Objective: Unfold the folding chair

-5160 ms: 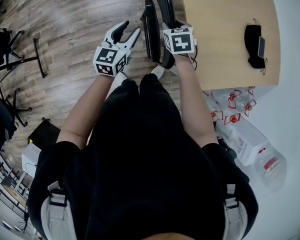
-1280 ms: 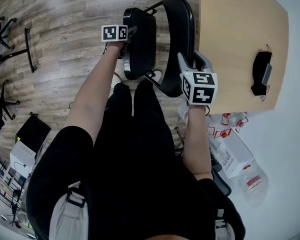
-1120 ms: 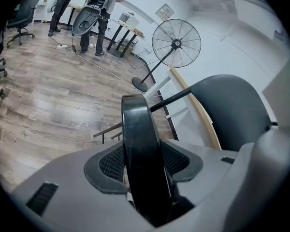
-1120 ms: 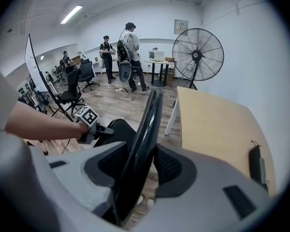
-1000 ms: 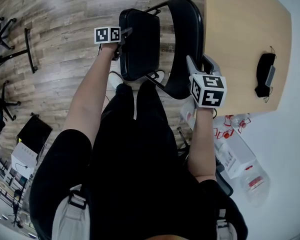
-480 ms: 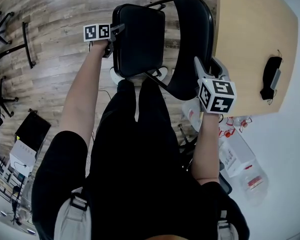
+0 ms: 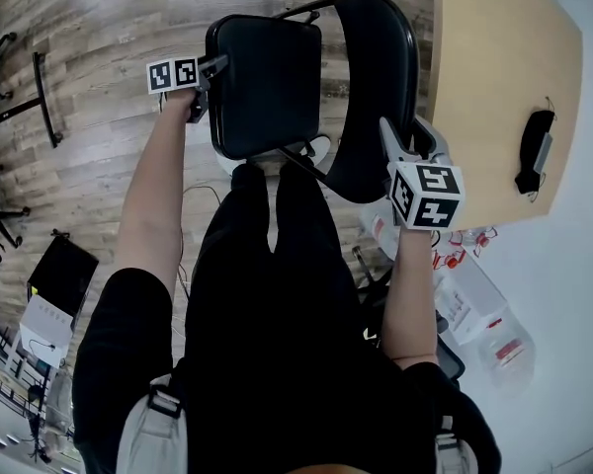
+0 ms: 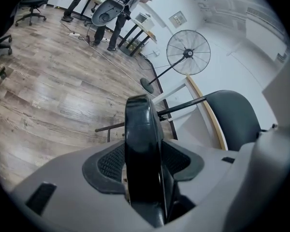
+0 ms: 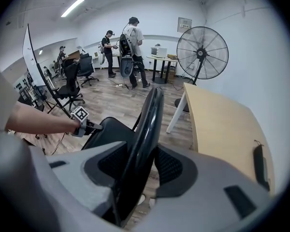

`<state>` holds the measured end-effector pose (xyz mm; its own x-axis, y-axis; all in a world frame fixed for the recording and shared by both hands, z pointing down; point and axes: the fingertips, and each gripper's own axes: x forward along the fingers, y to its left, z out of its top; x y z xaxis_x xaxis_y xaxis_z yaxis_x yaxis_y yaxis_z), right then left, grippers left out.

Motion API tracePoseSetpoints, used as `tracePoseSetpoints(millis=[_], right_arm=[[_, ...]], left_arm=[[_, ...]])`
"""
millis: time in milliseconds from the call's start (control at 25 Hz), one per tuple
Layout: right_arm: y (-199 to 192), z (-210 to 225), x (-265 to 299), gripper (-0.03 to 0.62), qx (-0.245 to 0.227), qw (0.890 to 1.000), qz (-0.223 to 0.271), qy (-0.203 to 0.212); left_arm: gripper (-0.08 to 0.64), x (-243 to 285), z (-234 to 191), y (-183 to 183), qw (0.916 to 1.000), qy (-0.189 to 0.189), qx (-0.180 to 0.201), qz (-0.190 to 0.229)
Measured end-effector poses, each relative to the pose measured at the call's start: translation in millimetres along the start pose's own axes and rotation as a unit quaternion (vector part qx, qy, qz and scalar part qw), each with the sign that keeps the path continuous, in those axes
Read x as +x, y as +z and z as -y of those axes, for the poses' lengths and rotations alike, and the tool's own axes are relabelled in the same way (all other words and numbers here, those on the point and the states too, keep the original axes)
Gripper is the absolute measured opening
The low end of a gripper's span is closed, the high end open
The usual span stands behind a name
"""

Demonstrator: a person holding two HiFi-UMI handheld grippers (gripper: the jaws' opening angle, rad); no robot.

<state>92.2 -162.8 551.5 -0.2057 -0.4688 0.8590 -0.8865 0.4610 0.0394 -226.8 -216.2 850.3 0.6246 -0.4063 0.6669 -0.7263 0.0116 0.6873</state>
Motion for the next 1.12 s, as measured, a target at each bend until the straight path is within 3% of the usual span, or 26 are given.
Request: tracePoseSetpoints(millis=[280,760,1120], right_arm=[[-13.0,4.2,20.2,0.173,0.006,1.0,-0.024,-0.019],[-21.8,-13.8,55.6,0.181,0.01,1.0,-0.008,0.012],[-45.2,0.8,71.2,0.184,0.018,0.999,-0.026,-0.007]], left_arm=[[0.228,1.2,-48.3,-3.2,1.0,0.001,0.004,0.002],[0.227,22.1,-137.0,-6.8,0.998,-0.039,-0.03,0.04],[0.236,50.5,-164.2,-11.8,0.9966,-0.069,-0.032,0.032]])
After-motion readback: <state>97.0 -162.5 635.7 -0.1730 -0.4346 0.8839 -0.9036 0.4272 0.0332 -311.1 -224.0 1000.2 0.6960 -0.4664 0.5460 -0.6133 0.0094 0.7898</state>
